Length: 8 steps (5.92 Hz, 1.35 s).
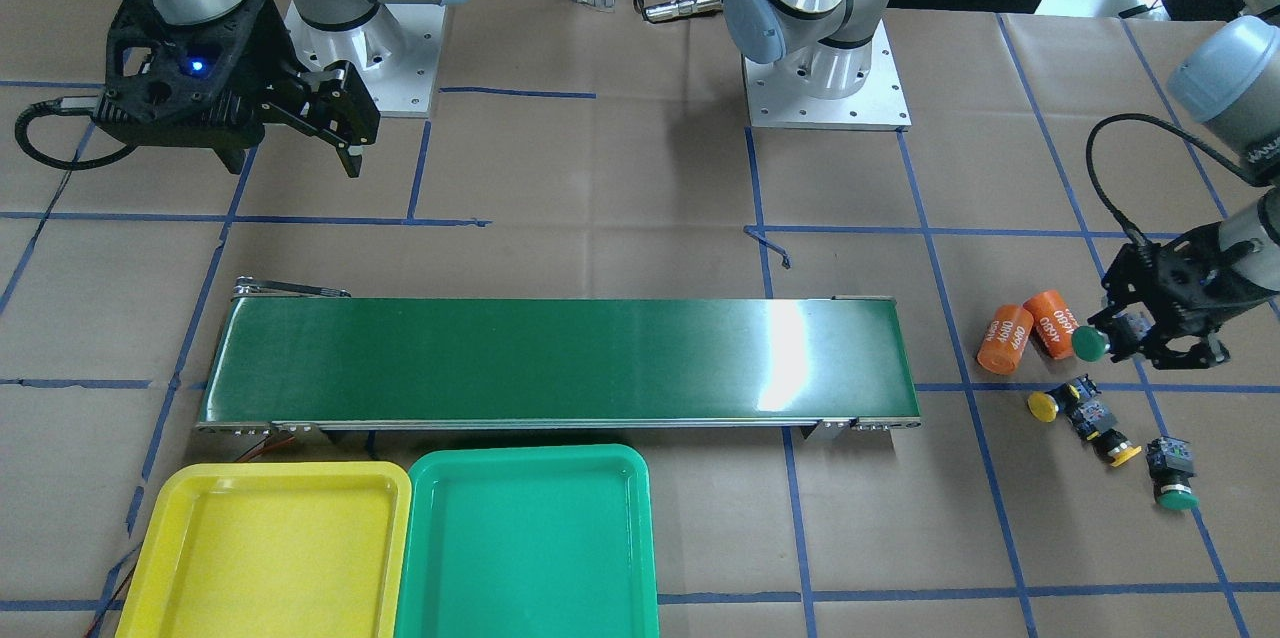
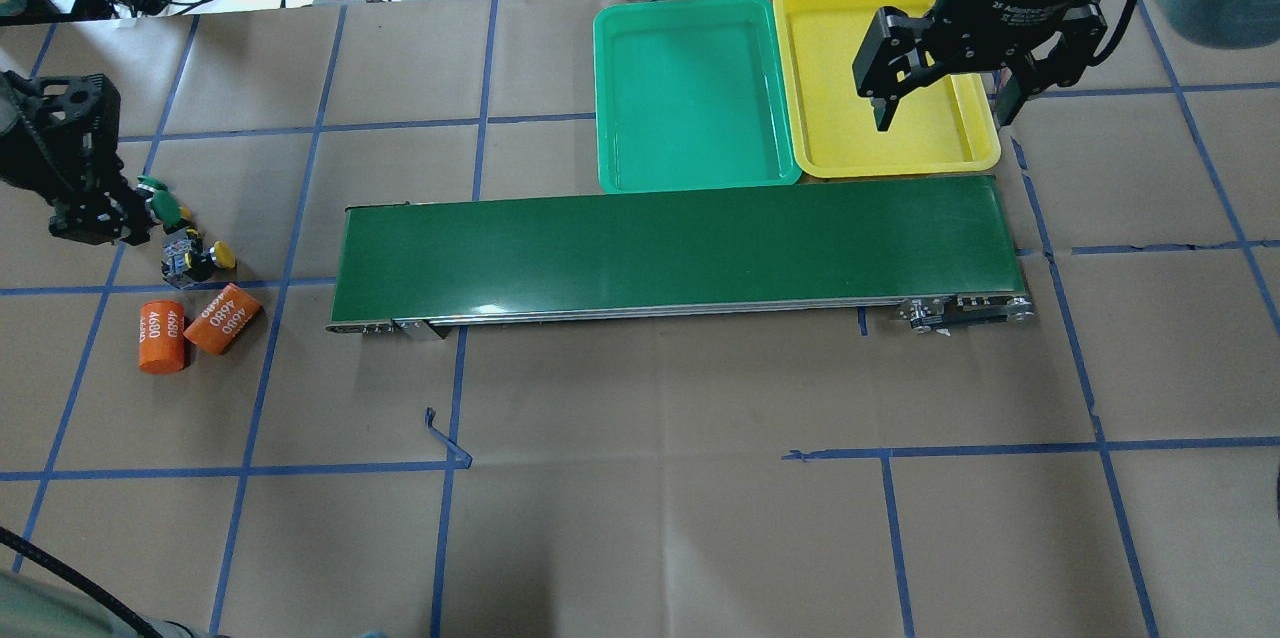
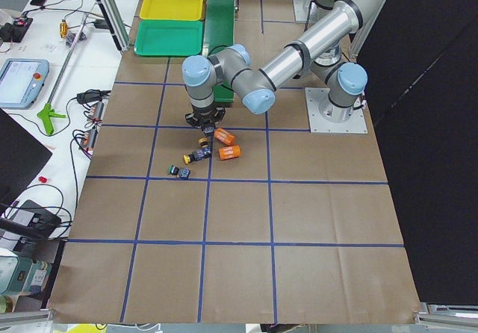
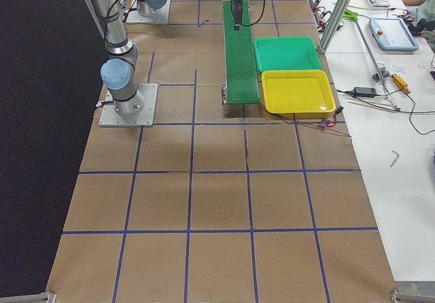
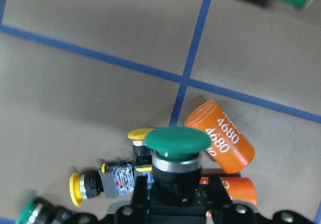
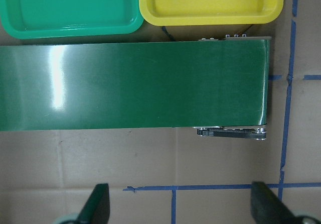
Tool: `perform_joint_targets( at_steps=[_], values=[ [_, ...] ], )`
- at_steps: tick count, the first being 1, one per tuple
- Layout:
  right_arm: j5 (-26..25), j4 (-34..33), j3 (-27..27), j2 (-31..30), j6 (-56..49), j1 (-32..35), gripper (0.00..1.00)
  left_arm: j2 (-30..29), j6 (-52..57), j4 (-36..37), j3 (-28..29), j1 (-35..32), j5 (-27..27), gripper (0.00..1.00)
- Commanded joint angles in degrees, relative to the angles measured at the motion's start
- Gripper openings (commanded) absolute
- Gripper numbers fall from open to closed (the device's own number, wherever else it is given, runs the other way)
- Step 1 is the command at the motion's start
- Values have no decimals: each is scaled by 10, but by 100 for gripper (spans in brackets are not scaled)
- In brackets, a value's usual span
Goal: Sort buttons by color to trays
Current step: 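Carry the green button onto the belt with the left gripper and release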
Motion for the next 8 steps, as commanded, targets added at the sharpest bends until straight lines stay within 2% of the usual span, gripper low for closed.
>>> perform_joint_targets(
  at_steps=[1,3,4,5,6,7,8],
  values=[
    [0,1,5,0,-84,1,100,6,-19,-43,19,-130,2,0],
    [1,0,27,3,-226,2,100,-8,-65,-23,-5,-231,-1,0],
    [0,0,35,2,-281,4,100,-20,-70,50,-42,-255,0,0],
    [1,3,37,8,-363,5,100,-15,-70,83,-71,-258,0,0],
    [0,2,41,8,-534,18,100,-6,-83,93,-106,-260,0,4],
    [-1,-2,44,11,-631,23,100,-6,-92,115,-122,-260,1,38],
    [-3,-6,58,24,-674,25,100,-10,-91,110,-122,-254,2,91]
  ],
)
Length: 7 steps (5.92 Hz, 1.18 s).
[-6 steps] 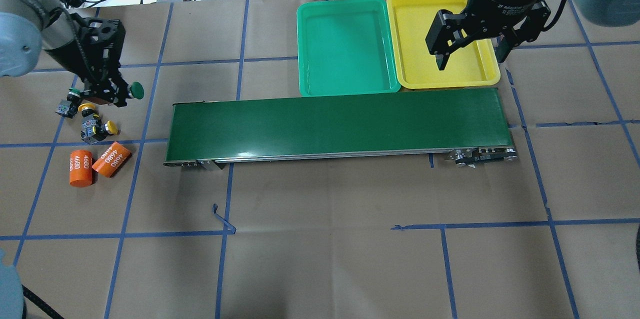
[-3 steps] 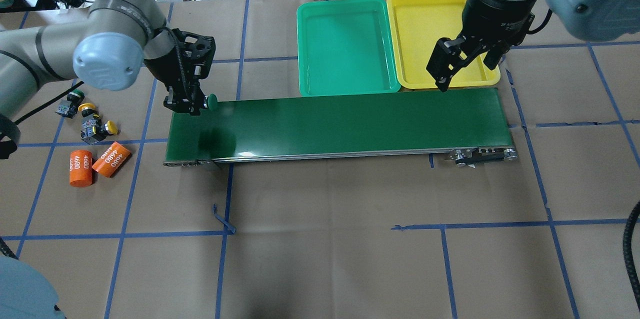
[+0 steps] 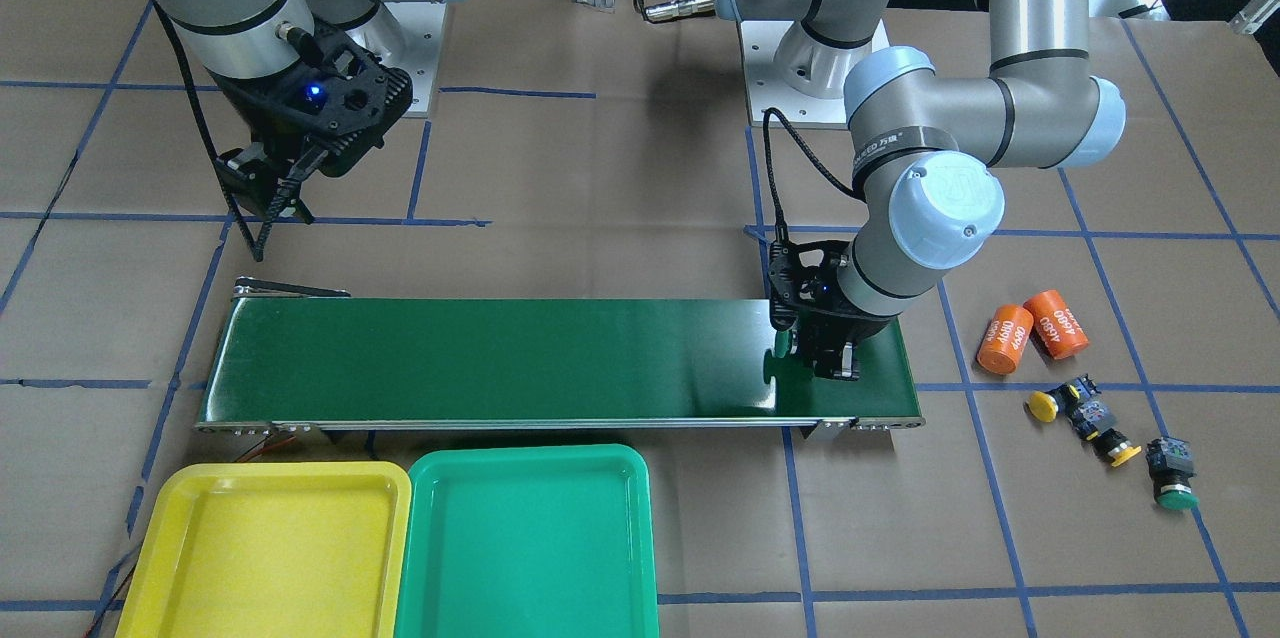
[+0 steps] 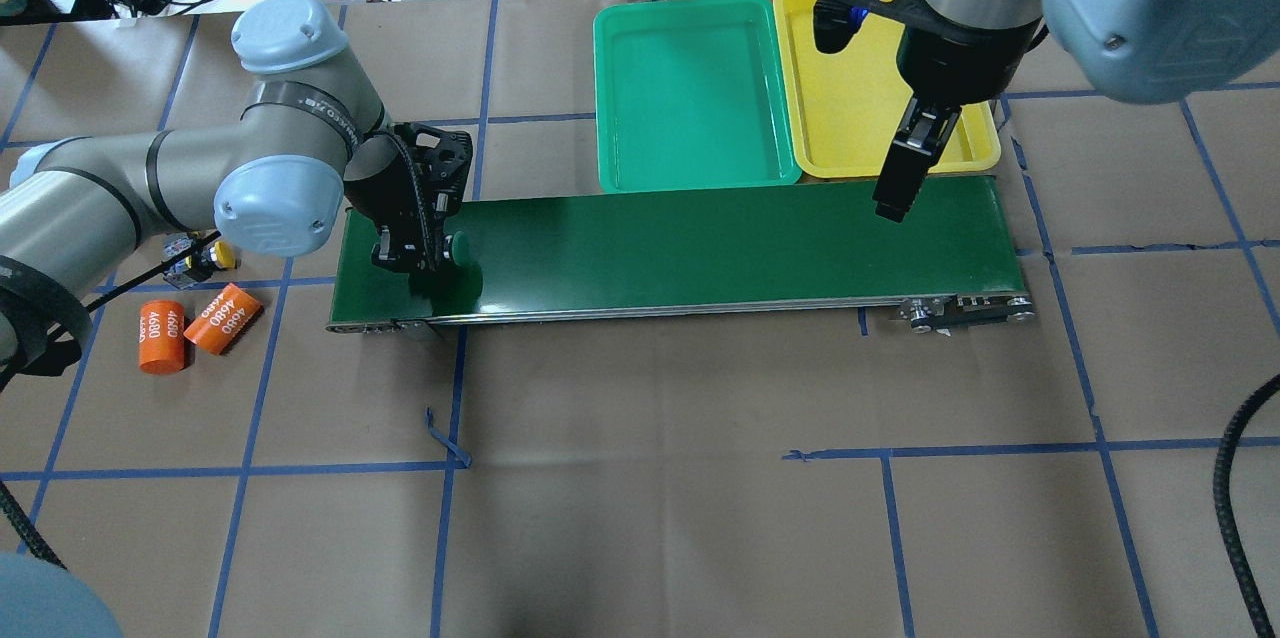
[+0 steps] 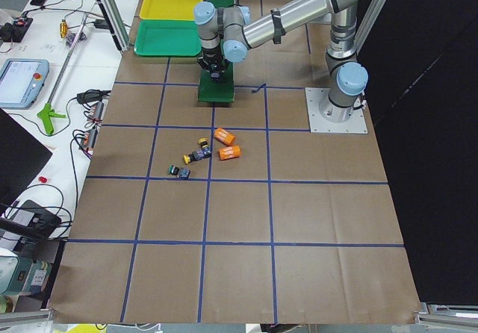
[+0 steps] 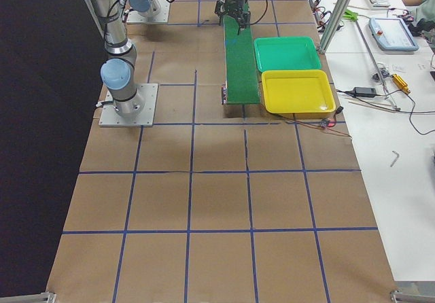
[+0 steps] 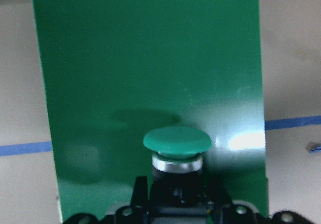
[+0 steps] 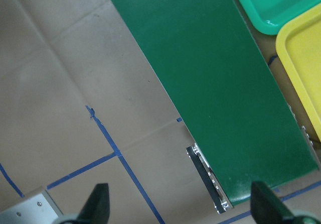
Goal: Sort buttons by color to trays
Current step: 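Grasp an orange cylinder with left gripper while right gripper moves over belt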
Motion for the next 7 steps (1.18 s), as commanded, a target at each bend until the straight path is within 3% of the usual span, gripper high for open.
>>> perform_joint_targets(
  at_steps=[1,4,7],
  values=[
    [0,-51,25,10,-162,3,100,8,2,-27,9,28,2,98],
    [1,-155,62,13,-228,4,100,89,-99,-75,-4,203,-1,98],
    [49,-175,68,21,-227,3,100,17,-196,30,-44,296,-7,97]
  ],
)
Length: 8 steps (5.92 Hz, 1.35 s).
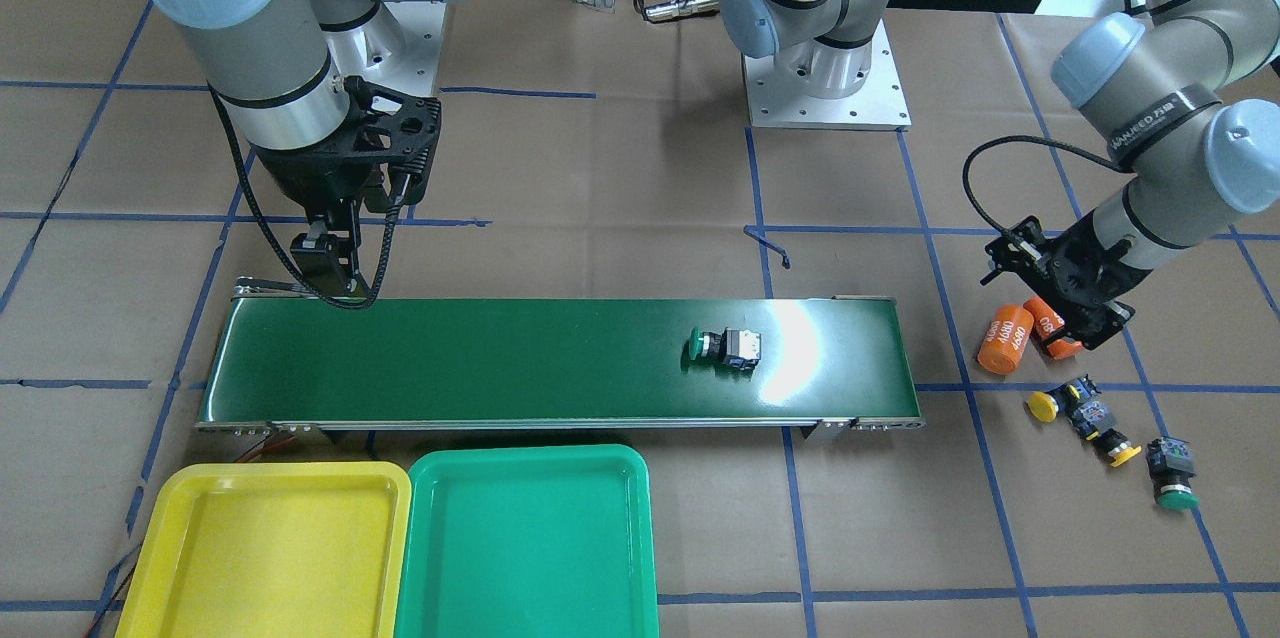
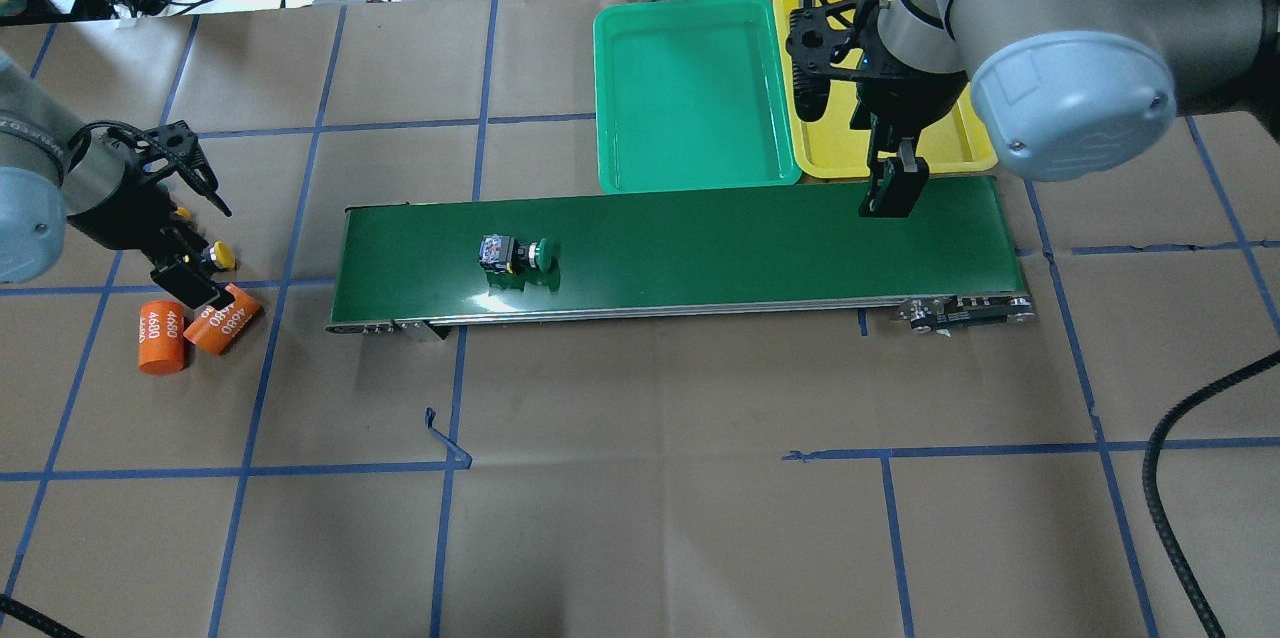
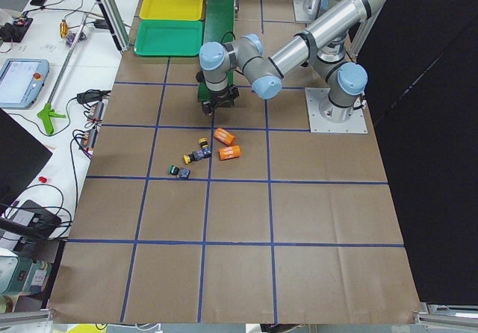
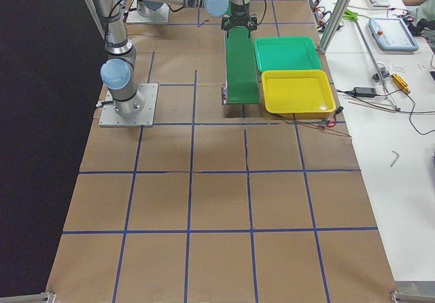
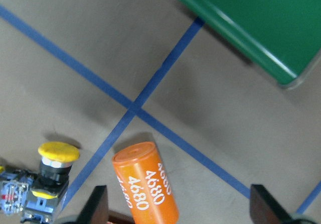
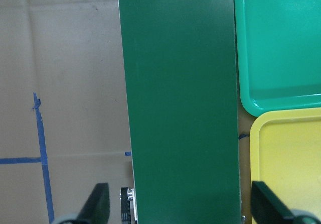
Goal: Sort buttons by color to trays
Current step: 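Grasp an orange cylinder with left gripper while right gripper moves over belt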
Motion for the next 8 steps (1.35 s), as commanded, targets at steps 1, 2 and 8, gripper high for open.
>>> perform_joint_targets(
  at_steps=[1,2,8],
  values=[
    [15,-3,0,8,-2,0,100,-56,-50,100,-33,42,-2,98],
    [15,-4,-1,26,4,0,100,-77,-52,138,-48,45,0,98],
    [12,-218,-9,160,127,129,100,2,-50,64,-23,-20,-5,0]
  ],
)
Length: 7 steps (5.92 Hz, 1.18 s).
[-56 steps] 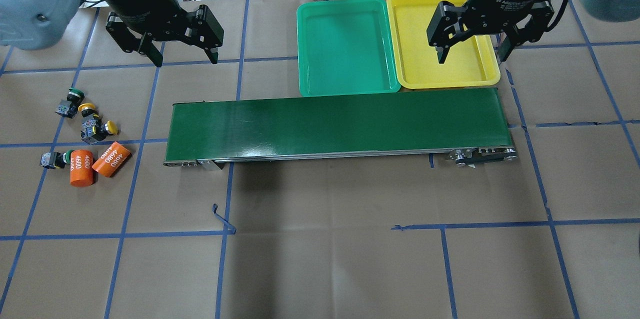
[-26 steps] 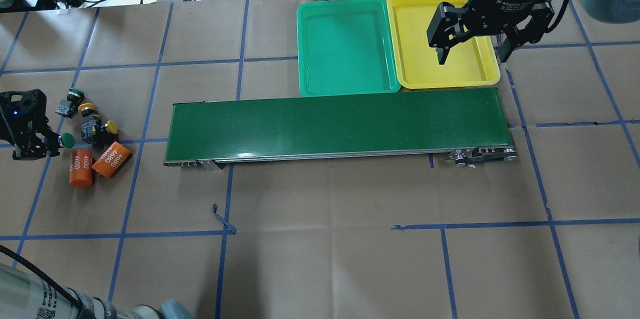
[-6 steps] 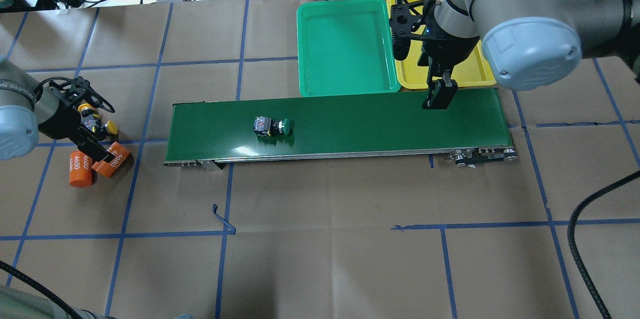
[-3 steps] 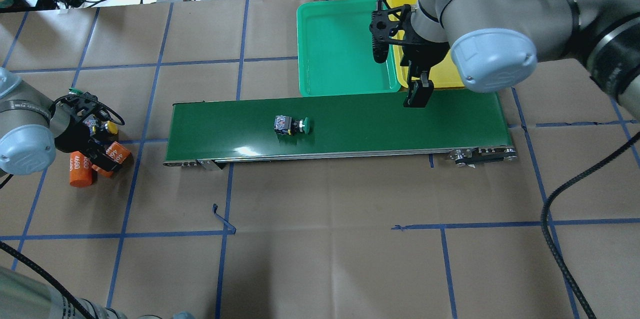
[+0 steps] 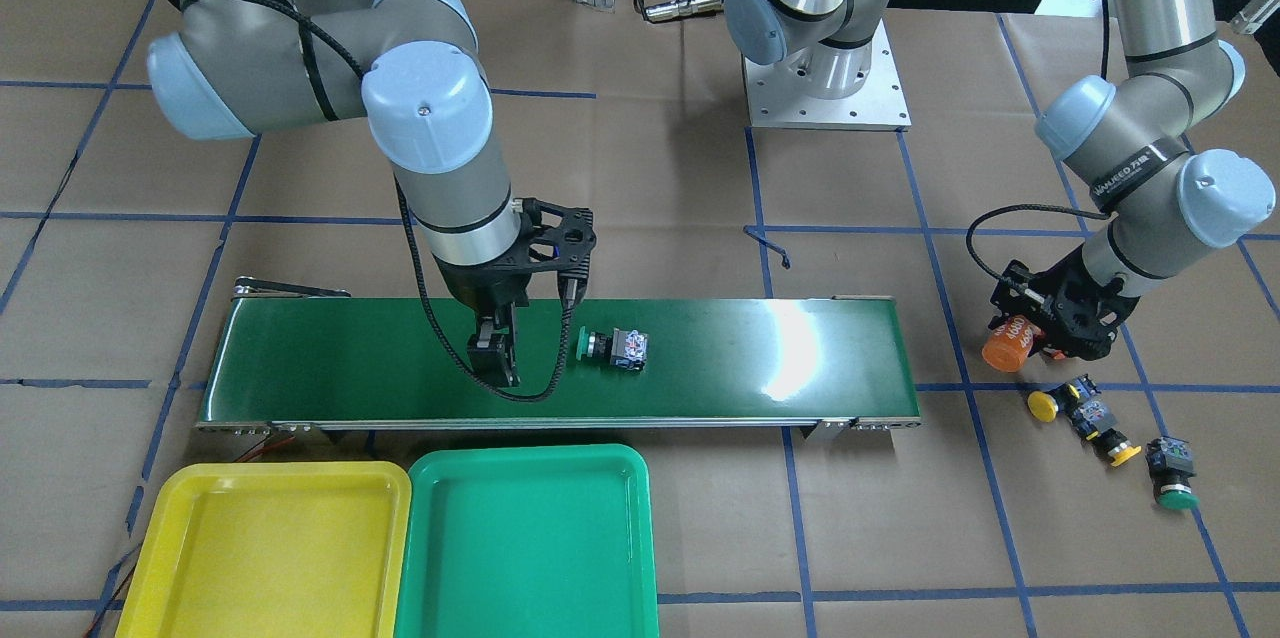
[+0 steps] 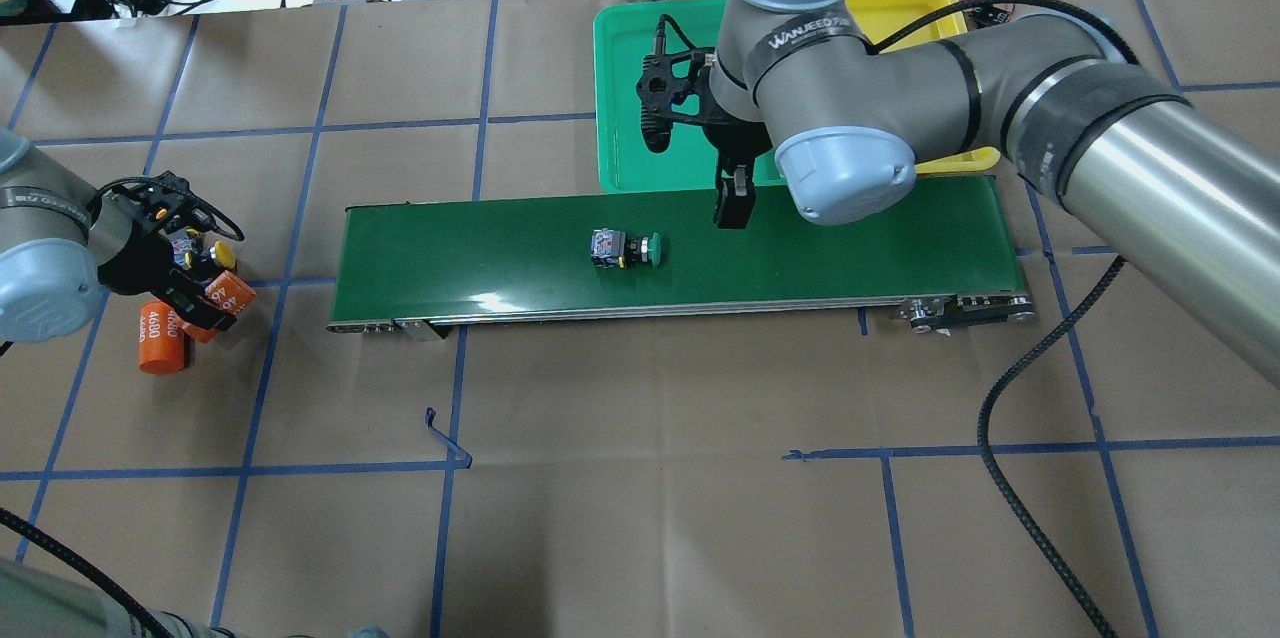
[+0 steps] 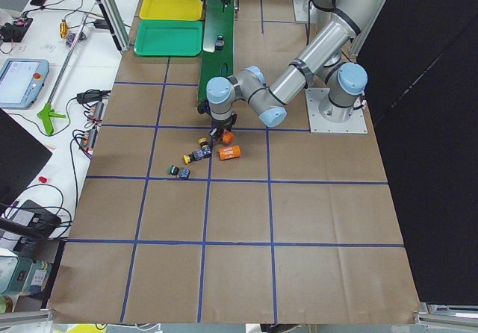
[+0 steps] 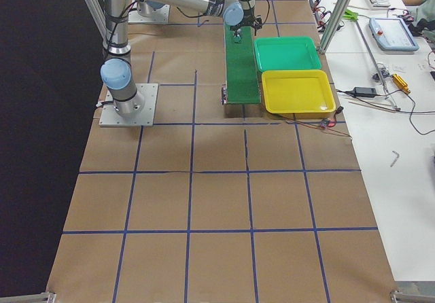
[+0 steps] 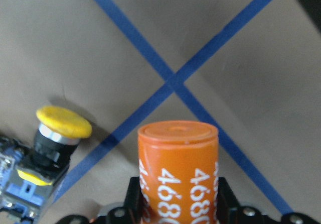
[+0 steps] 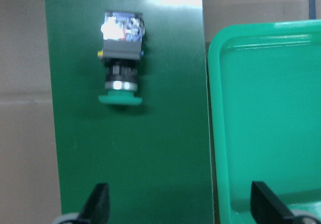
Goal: Sort buttons by color to trays
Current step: 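Grasp green button with right gripper while left places orange cylinder on belt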
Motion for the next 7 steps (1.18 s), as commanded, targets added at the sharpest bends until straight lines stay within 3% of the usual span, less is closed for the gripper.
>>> perform_joint_targets(
  at_steps=[1,3,4,5,6,7],
  values=[
    [-1,-25,-11,33,48,32,100,55,4,-76,42,-101,0,0],
    [-6,-24,-4,55,66,42,100,48,35,-101,52,-212,4,0],
    [-7,-17,2,55,64,35,97,37,104,-100,46,-231,-3,0],
    [-12,-24,33,49,51,14,90,25,129,-92,46,-252,-5,0],
    [-32,-21,46,48,34,-17,72,17,132,-87,49,-264,-4,8],
    [-36,-17,48,41,29,-29,49,15,132,-87,46,-268,-3,98]
  ],
)
